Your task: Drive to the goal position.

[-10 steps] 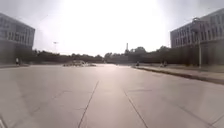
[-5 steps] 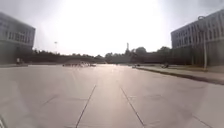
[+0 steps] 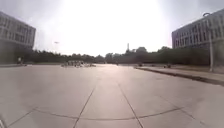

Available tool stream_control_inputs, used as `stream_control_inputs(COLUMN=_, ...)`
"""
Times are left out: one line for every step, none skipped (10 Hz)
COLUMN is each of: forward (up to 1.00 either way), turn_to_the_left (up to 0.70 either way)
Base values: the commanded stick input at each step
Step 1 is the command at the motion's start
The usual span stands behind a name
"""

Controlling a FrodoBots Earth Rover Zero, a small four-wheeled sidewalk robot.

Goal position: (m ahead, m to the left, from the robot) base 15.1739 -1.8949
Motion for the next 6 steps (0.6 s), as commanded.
stream_control_inputs(forward=1.0, turn_to_the_left=0.0)
stream_control_inputs(forward=1.0, turn_to_the_left=0.0)
stream_control_inputs(forward=1.0, turn_to_the_left=0.0)
stream_control_inputs(forward=1.0, turn_to_the_left=0.0)
stream_control_inputs(forward=1.0, turn_to_the_left=0.0)
stream_control_inputs(forward=1.0, turn_to_the_left=0.0)
